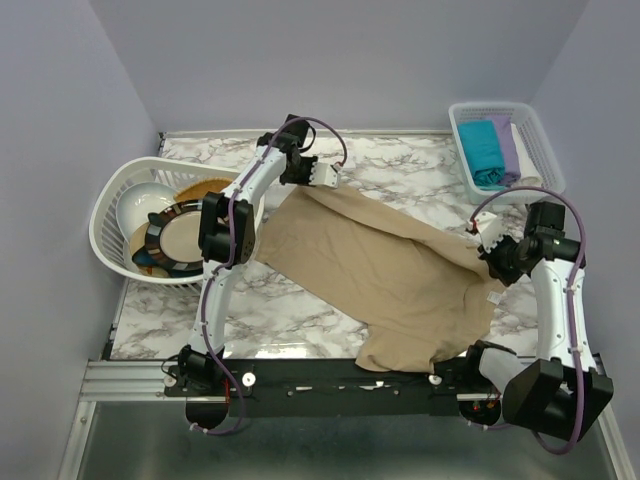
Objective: Roll the t-shirts
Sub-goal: Fold the T-shirt at the center of the board.
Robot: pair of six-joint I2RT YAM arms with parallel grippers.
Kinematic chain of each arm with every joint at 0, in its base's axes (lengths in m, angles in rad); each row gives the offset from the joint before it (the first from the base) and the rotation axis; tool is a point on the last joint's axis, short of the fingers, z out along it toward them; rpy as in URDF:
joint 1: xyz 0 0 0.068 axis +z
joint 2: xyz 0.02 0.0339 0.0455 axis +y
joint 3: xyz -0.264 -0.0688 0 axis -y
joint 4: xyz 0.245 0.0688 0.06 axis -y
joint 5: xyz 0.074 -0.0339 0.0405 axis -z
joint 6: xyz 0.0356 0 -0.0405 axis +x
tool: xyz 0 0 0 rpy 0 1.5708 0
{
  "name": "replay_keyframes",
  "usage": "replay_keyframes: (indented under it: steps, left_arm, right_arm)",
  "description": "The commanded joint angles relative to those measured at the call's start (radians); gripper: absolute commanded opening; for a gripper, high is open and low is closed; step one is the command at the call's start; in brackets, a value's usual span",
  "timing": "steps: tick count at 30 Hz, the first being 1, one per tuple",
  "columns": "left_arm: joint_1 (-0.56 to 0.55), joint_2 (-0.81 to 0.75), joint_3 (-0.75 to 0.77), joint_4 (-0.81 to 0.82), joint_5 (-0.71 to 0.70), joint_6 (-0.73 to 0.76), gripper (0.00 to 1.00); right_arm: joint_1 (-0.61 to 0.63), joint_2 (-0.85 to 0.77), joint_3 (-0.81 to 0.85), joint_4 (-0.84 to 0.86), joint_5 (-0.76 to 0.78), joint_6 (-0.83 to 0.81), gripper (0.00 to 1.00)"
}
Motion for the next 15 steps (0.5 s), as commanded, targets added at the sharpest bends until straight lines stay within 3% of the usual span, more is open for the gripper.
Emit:
replay_keyframes:
  steps: [1, 15]
  left_arm:
    - [0.005, -0.027, -0.021, -0.052, -0.07, 0.034, 0.0]
    - [0.008, -0.02, -0.045, -0.106, -0.098, 0.047, 0.0]
  right_arm:
    - [0.04, -0.029, 0.009, -0.087, -0.042, -0.004, 0.0]
    - [0.108, -0.033, -0.045, -0.12, -0.005, -0.012, 0.01]
